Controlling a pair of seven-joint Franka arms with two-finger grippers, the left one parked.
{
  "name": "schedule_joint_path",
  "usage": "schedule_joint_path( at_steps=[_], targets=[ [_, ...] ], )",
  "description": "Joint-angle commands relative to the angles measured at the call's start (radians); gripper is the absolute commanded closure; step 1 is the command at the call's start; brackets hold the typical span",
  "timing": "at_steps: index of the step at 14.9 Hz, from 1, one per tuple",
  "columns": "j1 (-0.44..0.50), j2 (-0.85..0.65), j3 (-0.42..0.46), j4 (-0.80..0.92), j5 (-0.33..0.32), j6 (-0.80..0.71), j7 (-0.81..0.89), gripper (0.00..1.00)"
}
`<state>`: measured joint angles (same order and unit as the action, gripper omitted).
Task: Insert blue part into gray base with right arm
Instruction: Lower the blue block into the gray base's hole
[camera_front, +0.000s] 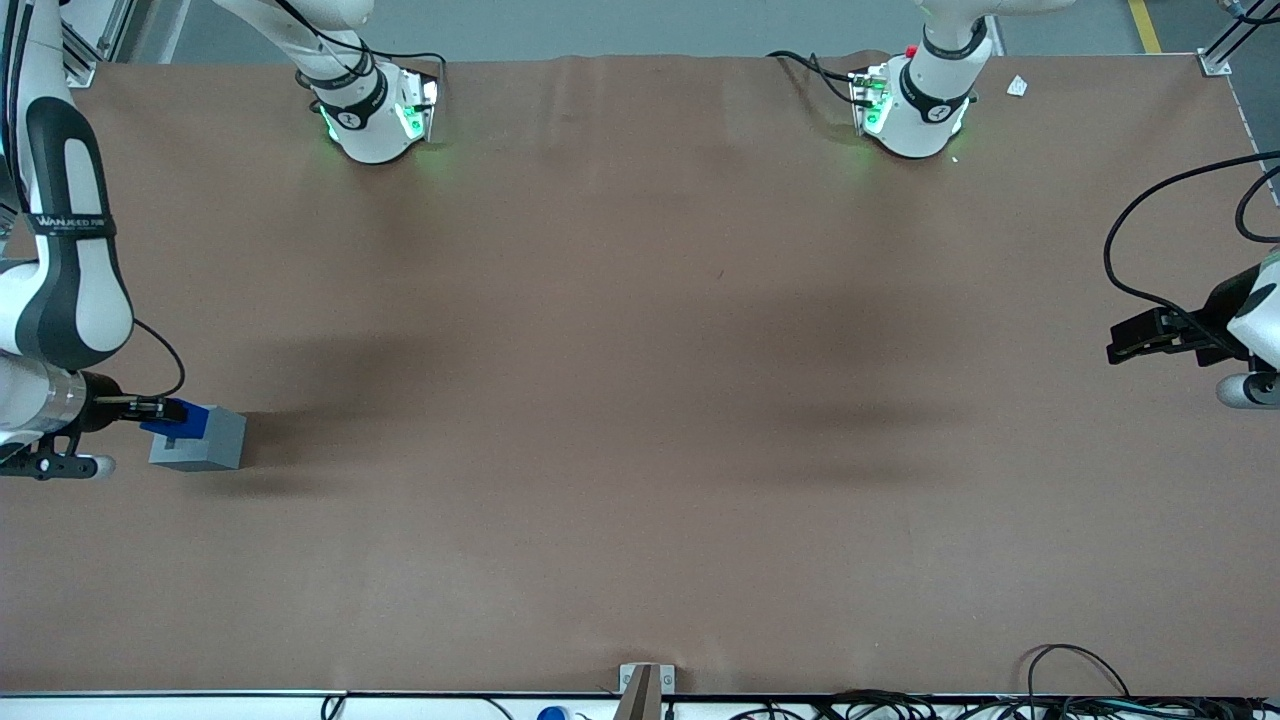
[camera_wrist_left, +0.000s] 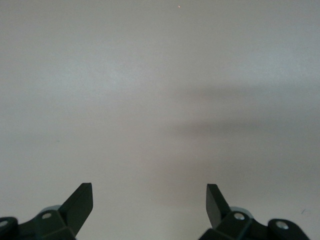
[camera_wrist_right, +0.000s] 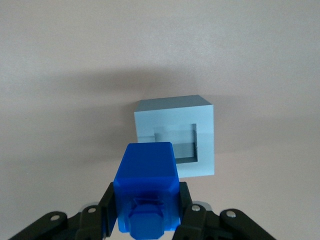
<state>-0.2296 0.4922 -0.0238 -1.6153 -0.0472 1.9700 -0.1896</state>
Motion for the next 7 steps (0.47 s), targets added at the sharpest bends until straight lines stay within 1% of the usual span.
schedule_joint_path(
  at_steps=[1,7],
  targets=[
    [-0.024,0.034,0.019,0.041,-0.006,-0.013,-0.024,0.99],
    [-0.037,0.055,0.019,0.068,-0.006,-0.014,-0.027,0.99]
  ],
)
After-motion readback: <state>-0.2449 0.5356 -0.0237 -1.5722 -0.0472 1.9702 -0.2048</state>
